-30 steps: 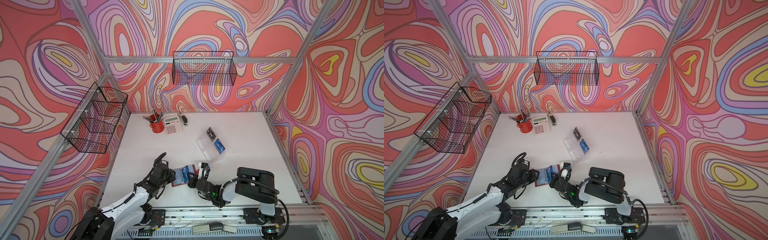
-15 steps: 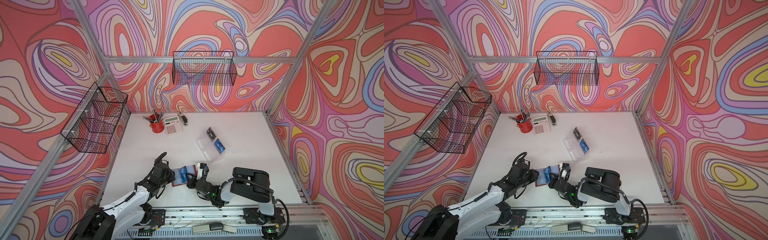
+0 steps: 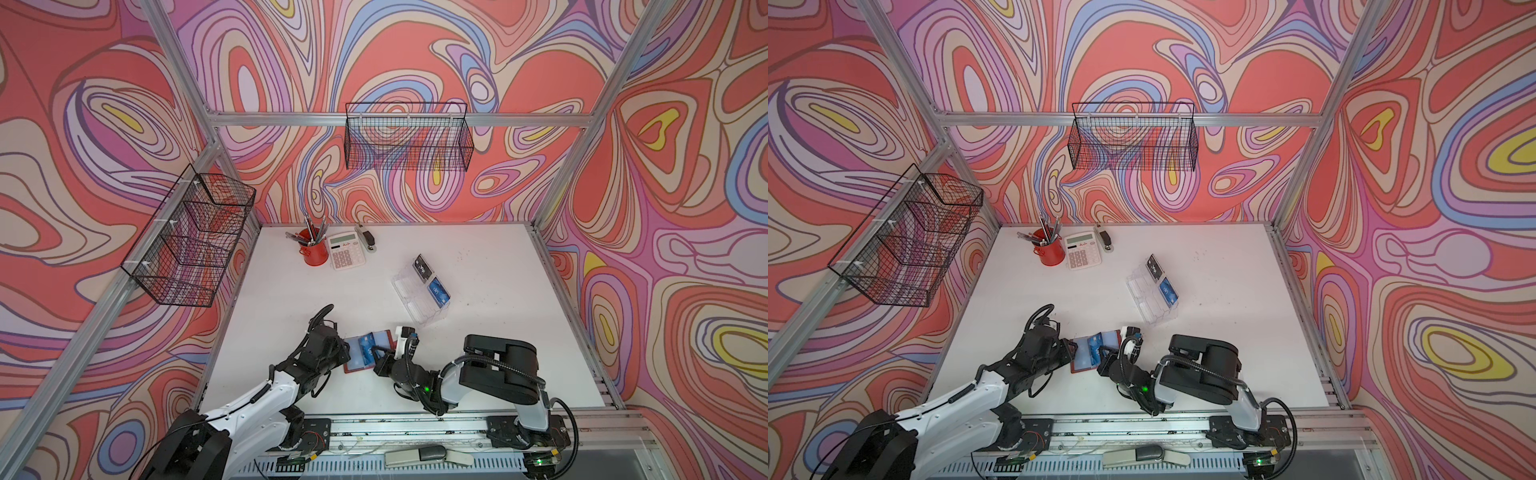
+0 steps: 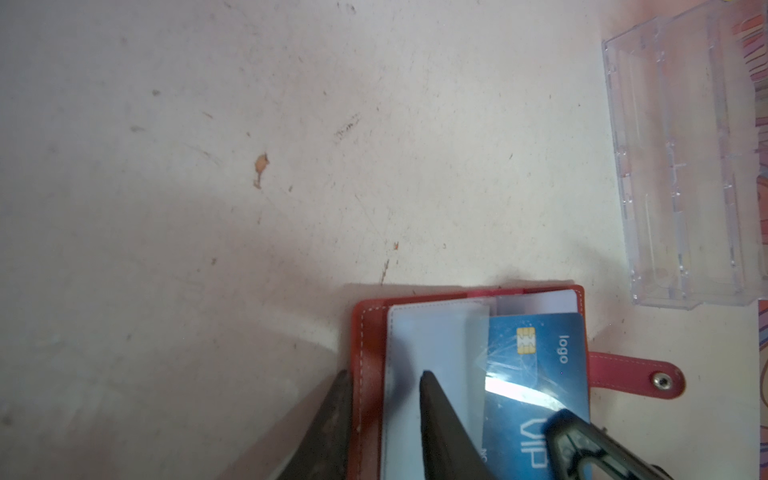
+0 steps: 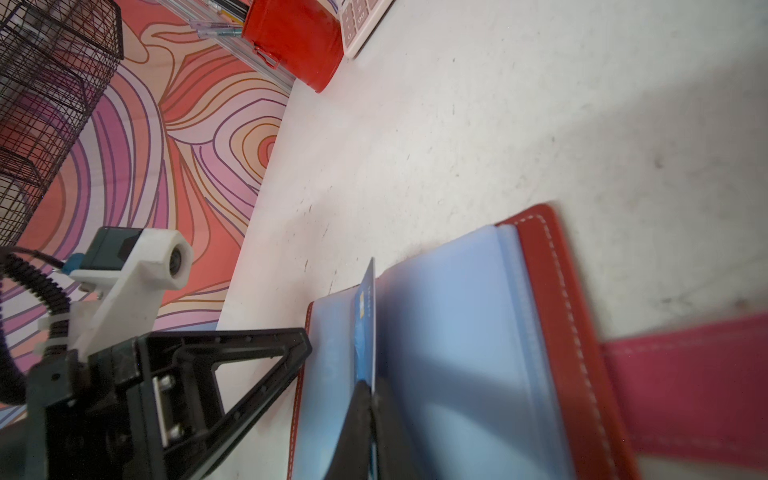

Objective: Put the credit cards into the card holder

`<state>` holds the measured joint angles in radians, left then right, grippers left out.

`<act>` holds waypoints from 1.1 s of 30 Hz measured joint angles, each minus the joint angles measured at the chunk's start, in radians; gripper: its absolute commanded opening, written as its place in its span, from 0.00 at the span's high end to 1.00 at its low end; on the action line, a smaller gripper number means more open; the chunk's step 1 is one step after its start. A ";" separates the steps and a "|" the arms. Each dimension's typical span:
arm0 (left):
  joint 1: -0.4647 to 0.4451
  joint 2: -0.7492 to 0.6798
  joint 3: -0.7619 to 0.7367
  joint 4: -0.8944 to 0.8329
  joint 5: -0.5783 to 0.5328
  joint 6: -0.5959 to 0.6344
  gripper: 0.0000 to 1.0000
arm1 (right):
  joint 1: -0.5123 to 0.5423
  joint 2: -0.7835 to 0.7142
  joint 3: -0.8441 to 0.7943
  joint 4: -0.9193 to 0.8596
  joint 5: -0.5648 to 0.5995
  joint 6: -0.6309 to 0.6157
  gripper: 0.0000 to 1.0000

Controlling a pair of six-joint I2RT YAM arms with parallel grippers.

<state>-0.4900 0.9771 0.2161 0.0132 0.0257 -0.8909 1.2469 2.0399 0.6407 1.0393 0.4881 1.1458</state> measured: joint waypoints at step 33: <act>0.000 0.000 0.000 -0.002 0.008 0.000 0.70 | 0.021 -0.110 0.218 -0.667 0.117 -0.024 0.61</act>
<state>-0.4900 0.9768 0.2165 0.0113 0.0334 -0.8909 1.2682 1.9301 0.8589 0.3721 0.6048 1.1221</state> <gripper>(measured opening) 0.305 0.410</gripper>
